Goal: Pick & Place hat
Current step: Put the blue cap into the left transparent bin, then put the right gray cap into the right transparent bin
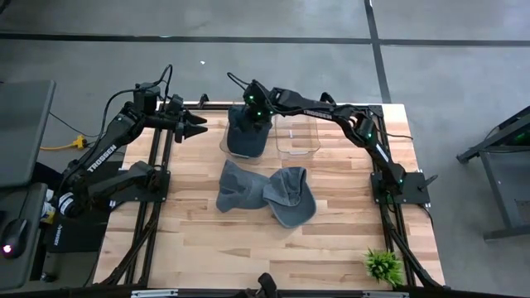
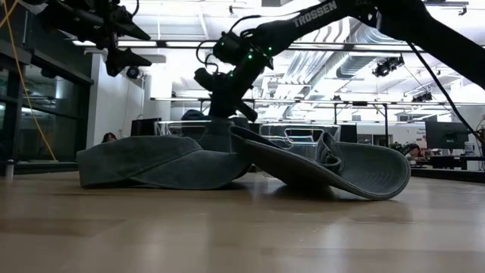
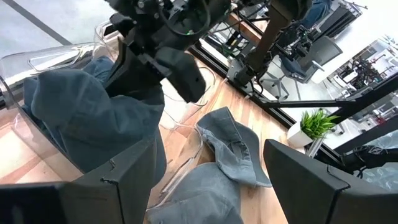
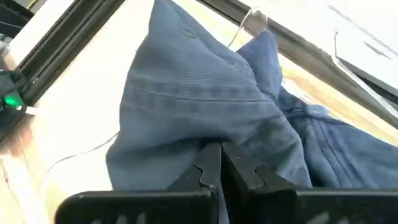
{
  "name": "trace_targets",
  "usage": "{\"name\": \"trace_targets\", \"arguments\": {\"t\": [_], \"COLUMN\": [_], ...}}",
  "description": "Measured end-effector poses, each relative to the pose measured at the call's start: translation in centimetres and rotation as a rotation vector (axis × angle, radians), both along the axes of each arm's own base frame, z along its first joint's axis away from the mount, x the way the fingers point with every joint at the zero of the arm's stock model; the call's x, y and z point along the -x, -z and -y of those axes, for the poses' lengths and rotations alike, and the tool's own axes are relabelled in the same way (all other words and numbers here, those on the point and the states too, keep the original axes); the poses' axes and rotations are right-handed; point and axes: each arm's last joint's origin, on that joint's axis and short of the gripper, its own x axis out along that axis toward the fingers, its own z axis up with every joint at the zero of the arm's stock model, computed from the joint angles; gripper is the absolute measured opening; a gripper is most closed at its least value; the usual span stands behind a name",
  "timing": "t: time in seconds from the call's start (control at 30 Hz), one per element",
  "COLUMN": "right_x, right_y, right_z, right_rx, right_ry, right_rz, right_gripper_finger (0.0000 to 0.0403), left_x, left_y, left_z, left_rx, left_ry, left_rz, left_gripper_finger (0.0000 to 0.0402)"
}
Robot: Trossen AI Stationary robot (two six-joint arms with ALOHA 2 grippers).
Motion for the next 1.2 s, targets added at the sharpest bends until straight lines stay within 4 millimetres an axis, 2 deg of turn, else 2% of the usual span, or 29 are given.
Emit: {"name": "trace_targets", "arguments": {"t": [0.3,0.47,0.6,0.7,0.83,1.03,1.2], "right_x": [0.7,1.4,2.1,2.9,4.0,5.0,5.6], "right_y": [-2.7,-5.8,-8.9,-11.6,-14.2,-16.5,-16.2], "right_z": [-0.6,-1.8,-4.0,-6.3,-9.4,-12.7,-15.3], "right_rx": [0.069,0.142,0.255,0.36,0.476,0.536,0.517], "right_ry": [0.002,-0.04,-0.104,-0.158,-0.186,-0.238,-0.307], "right_rz": [0.025,0.071,0.09,0.099,0.081,0.113,0.035], "right_gripper_finger": [0.0,0.0,0.0,0.0,0.0,0.0,0.0], "left_x": [0.0,0.0,0.1,0.1,0.1,0.1,0.2], "left_y": [0.1,0.2,0.2,0.3,0.4,0.4,0.5], "left_z": [0.1,0.1,0.1,0.2,0.2,0.3,0.4], "left_rx": [0.017,0.021,0.026,0.042,0.048,0.088,0.124], "left_ry": [0.002,0.002,0.005,0.007,0.008,-0.003,-0.011], "left_rz": [-0.009,-0.01,-0.011,-0.02,-0.023,-0.024,-0.029], "left_gripper_finger": [0.0272,0.0272,0.0272,0.0272,0.0272,0.0272,0.0272]}}
